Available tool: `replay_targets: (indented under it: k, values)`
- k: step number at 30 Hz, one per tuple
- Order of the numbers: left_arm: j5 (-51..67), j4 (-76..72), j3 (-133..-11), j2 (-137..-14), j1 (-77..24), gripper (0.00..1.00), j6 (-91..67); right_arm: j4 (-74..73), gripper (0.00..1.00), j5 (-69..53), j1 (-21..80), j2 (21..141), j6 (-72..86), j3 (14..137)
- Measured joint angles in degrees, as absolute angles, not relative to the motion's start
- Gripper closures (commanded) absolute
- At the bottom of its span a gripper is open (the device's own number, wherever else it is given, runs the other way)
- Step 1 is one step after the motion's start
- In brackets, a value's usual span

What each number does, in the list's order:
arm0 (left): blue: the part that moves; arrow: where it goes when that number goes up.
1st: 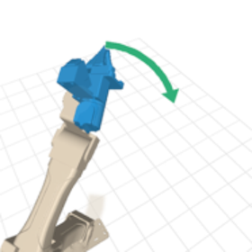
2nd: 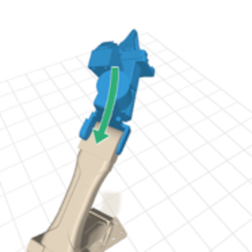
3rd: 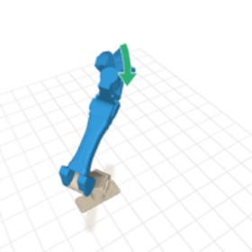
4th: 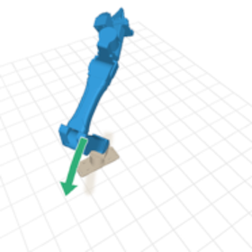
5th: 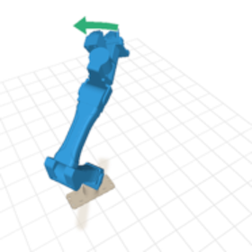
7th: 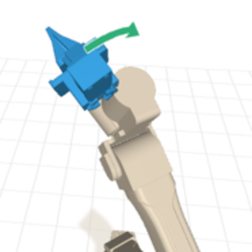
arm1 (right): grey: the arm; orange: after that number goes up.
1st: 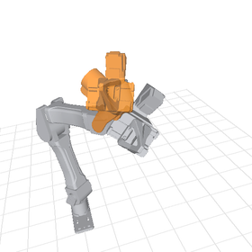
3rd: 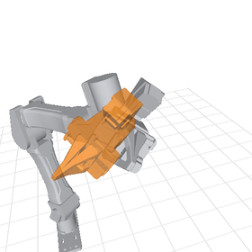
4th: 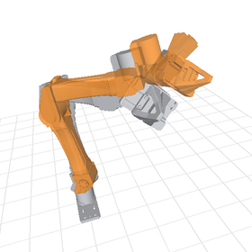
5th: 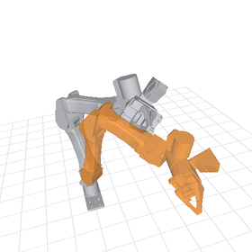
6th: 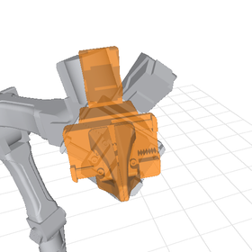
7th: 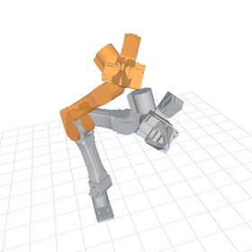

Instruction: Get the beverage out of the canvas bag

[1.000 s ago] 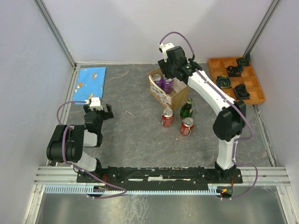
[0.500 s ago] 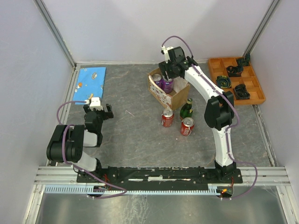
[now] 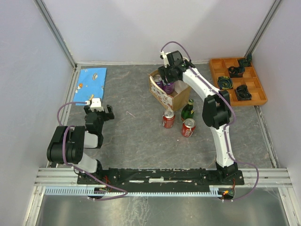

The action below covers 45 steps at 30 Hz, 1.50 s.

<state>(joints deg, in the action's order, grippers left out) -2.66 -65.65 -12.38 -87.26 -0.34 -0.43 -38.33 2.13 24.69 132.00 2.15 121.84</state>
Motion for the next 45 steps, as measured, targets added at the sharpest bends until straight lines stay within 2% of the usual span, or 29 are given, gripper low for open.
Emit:
replay_targets:
  k: [5,8,10,11,12,13,34,40,45]
  values:
    - [-2.7,-65.6,-12.4,-87.3,-0.3,0.01,-0.4,-38.8,0.27,2.0,24.7,133.1,2.5,123.5]
    - [-2.7,-65.6,-12.4,-87.3,-0.3,0.01,-0.4,-38.6,0.36,2.1,24.7,133.5,2.7,123.9]
    - [-2.7,-65.6,-12.4,-87.3,-0.3,0.01,-0.4,-38.6,0.60,2.1,24.7,133.6,2.7,124.1]
    - [-2.7,-65.6,-12.4,-87.3,-0.3,0.01,-0.4,-38.5,0.75,2.1,24.7,133.7,2.7,124.2]
    - [-2.7,-65.6,-12.4,-87.3,-0.3,0.01,-0.4,-38.5,0.96,2.1,24.7,133.8,2.7,124.3]
    - [-2.7,-65.6,-12.4,-87.3,-0.3,0.01,-0.4,-38.5,1.00,2.1,24.7,133.8,2.7,124.3]
    - [-2.7,-65.6,-12.4,-87.3,-0.3,0.01,-0.4,-36.6,1.00,4.6,24.7,129.9,2.8,124.3]
    - [-2.7,-65.6,-12.4,-87.3,-0.3,0.01,-0.4,-36.0,1.00,5.1,25.1,121.3,2.6,124.1]
    - [-2.7,-65.6,-12.4,-87.3,-0.3,0.01,-0.4,-33.7,1.00,6.5,26.7,107.8,1.6,117.0]
